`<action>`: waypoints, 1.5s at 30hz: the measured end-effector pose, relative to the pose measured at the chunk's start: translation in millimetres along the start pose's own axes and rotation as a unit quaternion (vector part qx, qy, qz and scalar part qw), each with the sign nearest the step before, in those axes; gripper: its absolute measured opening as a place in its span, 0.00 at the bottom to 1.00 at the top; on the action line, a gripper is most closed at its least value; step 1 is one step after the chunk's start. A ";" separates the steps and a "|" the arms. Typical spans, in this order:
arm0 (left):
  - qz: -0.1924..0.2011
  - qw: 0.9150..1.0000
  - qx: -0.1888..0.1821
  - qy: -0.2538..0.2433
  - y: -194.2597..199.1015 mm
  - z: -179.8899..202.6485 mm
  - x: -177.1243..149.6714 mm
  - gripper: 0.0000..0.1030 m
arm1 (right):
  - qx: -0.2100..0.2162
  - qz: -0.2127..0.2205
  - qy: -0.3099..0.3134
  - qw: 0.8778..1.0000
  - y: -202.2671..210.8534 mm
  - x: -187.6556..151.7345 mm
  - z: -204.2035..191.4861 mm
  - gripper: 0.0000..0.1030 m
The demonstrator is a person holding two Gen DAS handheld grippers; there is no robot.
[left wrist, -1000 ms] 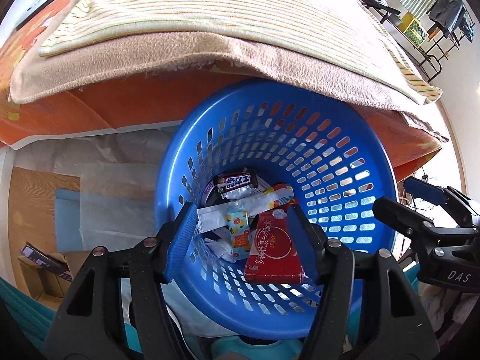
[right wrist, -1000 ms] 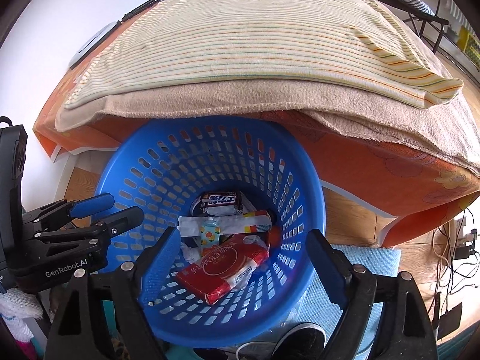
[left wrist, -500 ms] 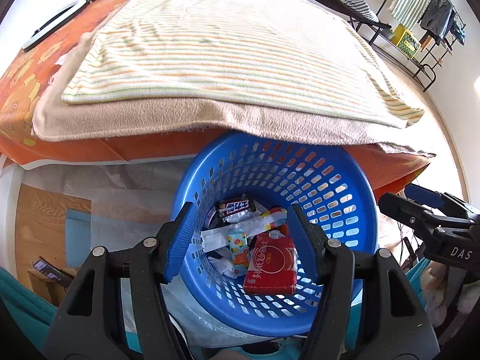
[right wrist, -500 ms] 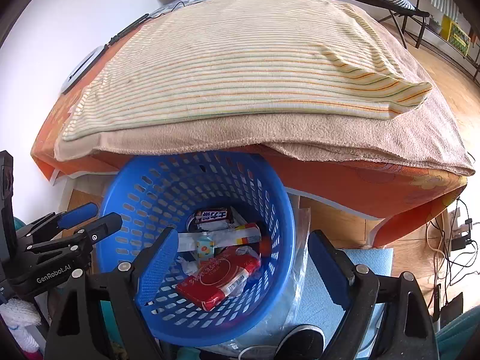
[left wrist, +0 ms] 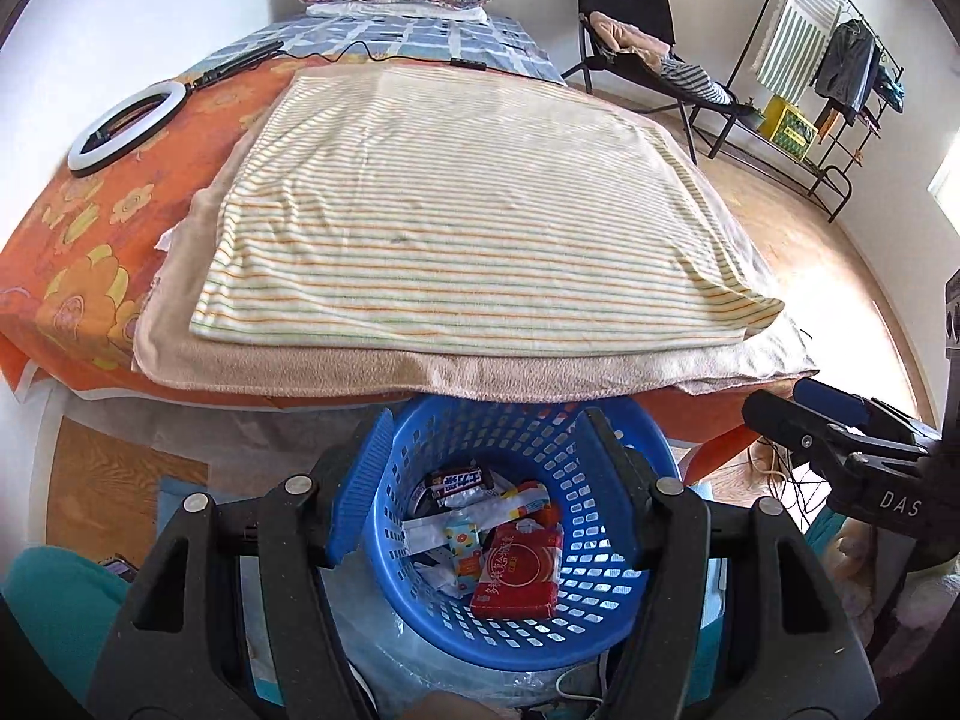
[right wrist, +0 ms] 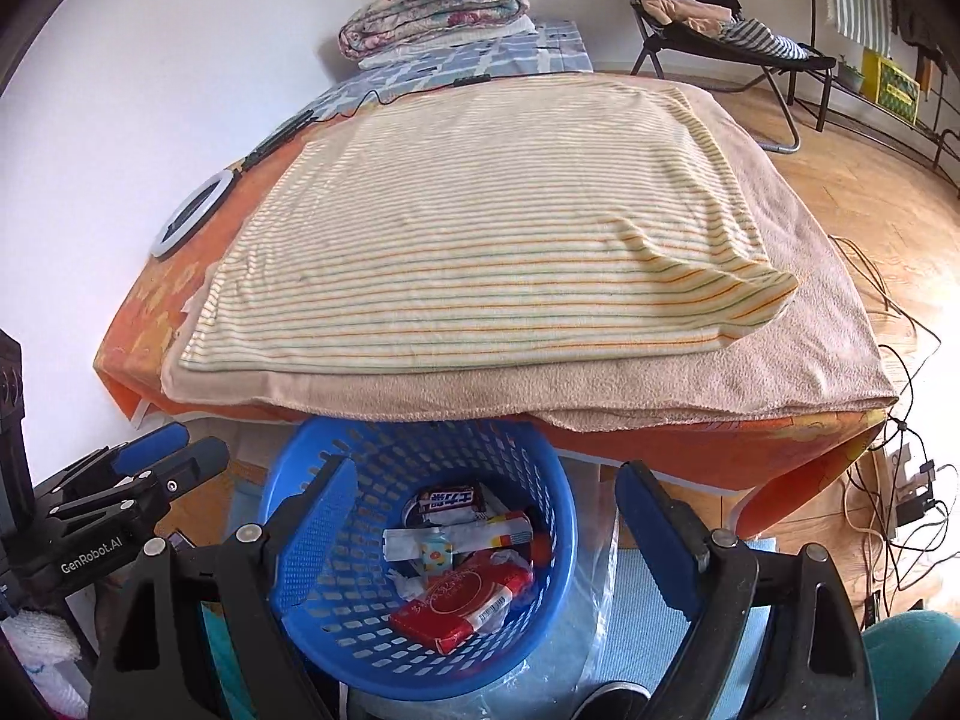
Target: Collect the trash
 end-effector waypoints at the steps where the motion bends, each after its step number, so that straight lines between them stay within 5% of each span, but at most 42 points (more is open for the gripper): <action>1: 0.007 1.000 -0.002 0.000 6.2 1.1 1.5 0.72 | -0.001 0.005 0.003 1.000 5.0 1.3 -2.3 0.87; 19: 0.088 0.996 -0.025 0.004 84.6 12.3 32.0 0.97 | 0.027 0.098 0.017 0.995 83.2 25.8 -18.8 1.00; 45: 0.084 0.996 -0.022 0.006 83.8 16.9 33.7 0.99 | 0.027 0.101 0.022 0.994 83.7 31.4 -20.5 1.00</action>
Point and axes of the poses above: each gripper's, at about its wrist camera, not at the fingertips, and y roughly against the way its jaws point, z to its right, x to its top, the point moved 2 cm from there along -y, roughly the way its jaws point, and after that the axes turned 14 degrees about -z, right-handed, at the moved point
